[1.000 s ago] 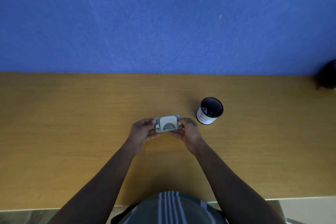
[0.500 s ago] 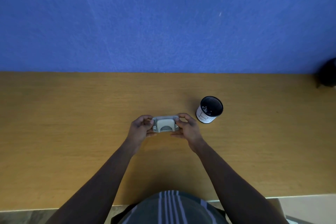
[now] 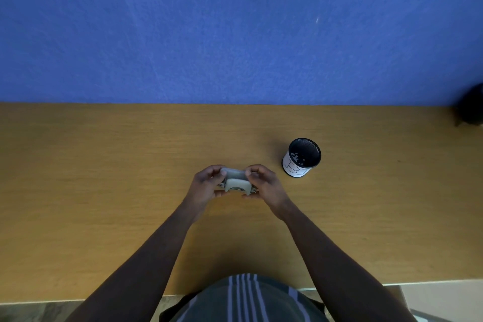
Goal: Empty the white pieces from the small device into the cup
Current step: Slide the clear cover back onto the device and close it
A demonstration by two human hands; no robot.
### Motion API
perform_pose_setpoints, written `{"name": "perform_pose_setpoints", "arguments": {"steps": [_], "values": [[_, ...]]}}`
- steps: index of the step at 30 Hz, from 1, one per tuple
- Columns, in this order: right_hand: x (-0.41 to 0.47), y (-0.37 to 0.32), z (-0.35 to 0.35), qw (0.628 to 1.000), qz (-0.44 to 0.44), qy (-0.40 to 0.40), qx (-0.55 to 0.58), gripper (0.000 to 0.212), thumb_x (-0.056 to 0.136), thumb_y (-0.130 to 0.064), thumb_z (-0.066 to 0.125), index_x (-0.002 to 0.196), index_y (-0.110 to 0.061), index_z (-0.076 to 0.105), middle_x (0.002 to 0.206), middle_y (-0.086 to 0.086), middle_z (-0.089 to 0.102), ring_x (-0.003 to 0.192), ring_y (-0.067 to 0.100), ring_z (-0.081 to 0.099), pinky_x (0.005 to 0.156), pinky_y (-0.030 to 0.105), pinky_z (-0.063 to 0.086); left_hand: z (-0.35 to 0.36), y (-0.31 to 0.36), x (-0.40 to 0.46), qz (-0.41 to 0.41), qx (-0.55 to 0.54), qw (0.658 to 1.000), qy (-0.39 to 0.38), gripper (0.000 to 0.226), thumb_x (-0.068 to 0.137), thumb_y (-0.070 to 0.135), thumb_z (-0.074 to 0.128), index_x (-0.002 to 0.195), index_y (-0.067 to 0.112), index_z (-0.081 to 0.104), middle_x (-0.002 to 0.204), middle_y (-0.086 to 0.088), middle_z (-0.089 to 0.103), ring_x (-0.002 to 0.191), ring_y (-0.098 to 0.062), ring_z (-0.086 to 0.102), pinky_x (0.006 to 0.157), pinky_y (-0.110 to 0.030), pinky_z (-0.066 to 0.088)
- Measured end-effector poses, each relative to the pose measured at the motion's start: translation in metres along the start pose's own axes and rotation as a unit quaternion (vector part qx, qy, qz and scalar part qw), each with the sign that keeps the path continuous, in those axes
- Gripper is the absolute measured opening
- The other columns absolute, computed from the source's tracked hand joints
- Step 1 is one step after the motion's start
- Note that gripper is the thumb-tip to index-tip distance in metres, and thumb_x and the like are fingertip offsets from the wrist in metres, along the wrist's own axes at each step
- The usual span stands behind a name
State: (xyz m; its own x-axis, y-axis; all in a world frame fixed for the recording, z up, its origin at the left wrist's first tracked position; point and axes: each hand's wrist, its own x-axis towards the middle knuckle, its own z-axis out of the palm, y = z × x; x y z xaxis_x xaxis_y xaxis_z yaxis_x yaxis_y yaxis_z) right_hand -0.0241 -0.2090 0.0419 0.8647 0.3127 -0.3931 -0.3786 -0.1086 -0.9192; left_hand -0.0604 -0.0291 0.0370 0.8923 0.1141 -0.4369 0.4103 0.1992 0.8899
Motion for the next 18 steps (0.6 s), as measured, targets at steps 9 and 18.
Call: {"name": "perform_pose_setpoints", "arguments": {"steps": [9, 18], "values": [[0.0024, 0.0044, -0.0029, 0.997, -0.033, -0.010, -0.075, 0.010, 0.097, -0.015, 0.060, 0.099, -0.012, 0.069, 0.092, 0.009, 0.064, 0.080, 0.022, 0.069, 0.067, 0.045, 0.062, -0.0026, -0.0013, -0.0044, 0.046, 0.057, 0.996, -0.040, 0.014, 0.093, 0.020, 0.061, 0.102, 0.013, 0.070, 0.098, -0.011, 0.068, 0.081, -0.014, 0.070, 0.062, -0.025, 0.054], [0.0063, 0.0012, -0.0053, 0.980, -0.084, -0.008, -0.178, 0.016, 0.096, -0.012, 0.061, 0.102, -0.001, 0.071, 0.089, 0.012, 0.069, 0.074, 0.015, 0.061, 0.063, 0.033, 0.051, 0.0005, -0.0044, -0.0036, 0.057, 0.049, 0.997, -0.011, 0.016, 0.093, 0.014, 0.061, 0.103, 0.004, 0.069, 0.099, -0.016, 0.068, 0.081, -0.019, 0.071, 0.061, -0.028, 0.058]]}}
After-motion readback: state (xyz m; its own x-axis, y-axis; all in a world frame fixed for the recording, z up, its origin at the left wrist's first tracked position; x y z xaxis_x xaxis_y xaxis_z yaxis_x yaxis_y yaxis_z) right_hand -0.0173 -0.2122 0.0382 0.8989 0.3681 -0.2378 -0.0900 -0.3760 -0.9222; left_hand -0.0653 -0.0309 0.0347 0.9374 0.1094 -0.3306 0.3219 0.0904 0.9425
